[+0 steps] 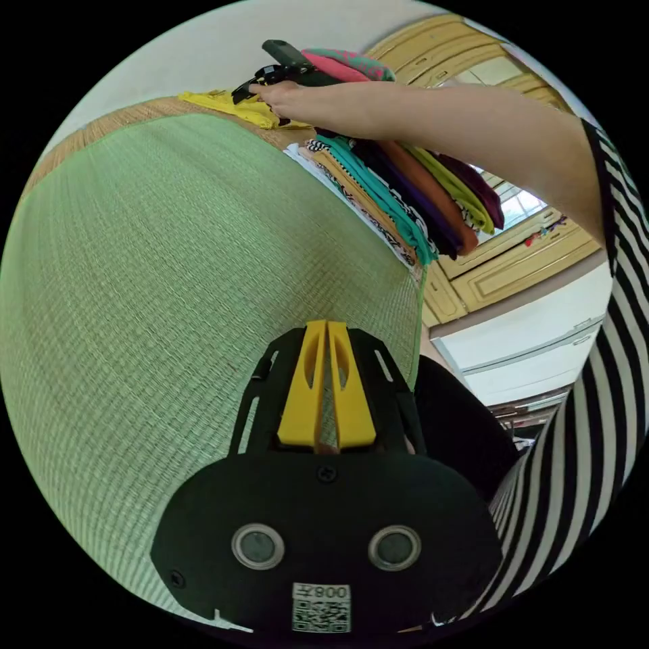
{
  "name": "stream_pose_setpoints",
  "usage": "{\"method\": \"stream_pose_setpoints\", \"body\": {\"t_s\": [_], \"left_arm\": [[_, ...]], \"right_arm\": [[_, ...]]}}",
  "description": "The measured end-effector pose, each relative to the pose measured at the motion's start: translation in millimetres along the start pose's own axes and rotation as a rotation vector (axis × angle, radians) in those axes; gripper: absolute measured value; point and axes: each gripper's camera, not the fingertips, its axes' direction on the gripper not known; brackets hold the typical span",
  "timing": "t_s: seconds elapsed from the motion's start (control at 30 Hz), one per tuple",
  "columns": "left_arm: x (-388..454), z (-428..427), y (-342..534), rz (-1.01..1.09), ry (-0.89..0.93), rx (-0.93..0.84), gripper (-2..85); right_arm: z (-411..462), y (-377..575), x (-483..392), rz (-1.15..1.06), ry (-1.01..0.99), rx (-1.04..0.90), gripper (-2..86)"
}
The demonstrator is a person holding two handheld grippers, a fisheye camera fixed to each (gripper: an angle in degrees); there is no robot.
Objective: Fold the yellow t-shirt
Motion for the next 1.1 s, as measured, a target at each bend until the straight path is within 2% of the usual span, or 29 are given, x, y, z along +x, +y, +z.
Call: {"method": "stream_pose_setpoints", "body": {"t_s": [0.07,0.2,0.33,0.47,0.67,0.77,0.83,0.93,1.1], "left_arm": [[-7,-13,3,-0.018,0.045,-0.001,0.2],[-13,-43,9,-0.022,0.109,-0.013,0.2],[-13,-78,15,0.012,0.138,-0.040,0.1],[-16,-131,28,0.008,0.086,0.016,0.1],[-15,-246,76,-0.080,-0.082,0.168,0.1],[-1,-305,122,-0.172,-0.145,0.255,0.1],[15,-343,166,-0.254,-0.177,0.300,0.2],[31,-373,218,-0.335,-0.203,0.296,0.2],[38,-407,281,-0.493,-0.208,0.337,0.4]], "right_arm": [[28,-15,2,0.003,-0.005,-0.090,7.4],[30,-31,5,0.021,0.029,-0.069,3.0],[-5,-48,30,0.104,-0.153,-0.055,1.5],[-70,-40,20,0.024,-0.289,0.005,1.1],[-189,65,-55,-0.170,-0.473,0.029,1.3],[-233,154,-113,-0.270,-0.499,-0.024,1.7],[-264,226,-149,-0.301,-0.617,-0.082,1.7],[-292,298,-197,-0.398,-0.693,-0.166,1.7],[-301,359,-241,-0.497,-0.678,-0.317,1.8]]}}
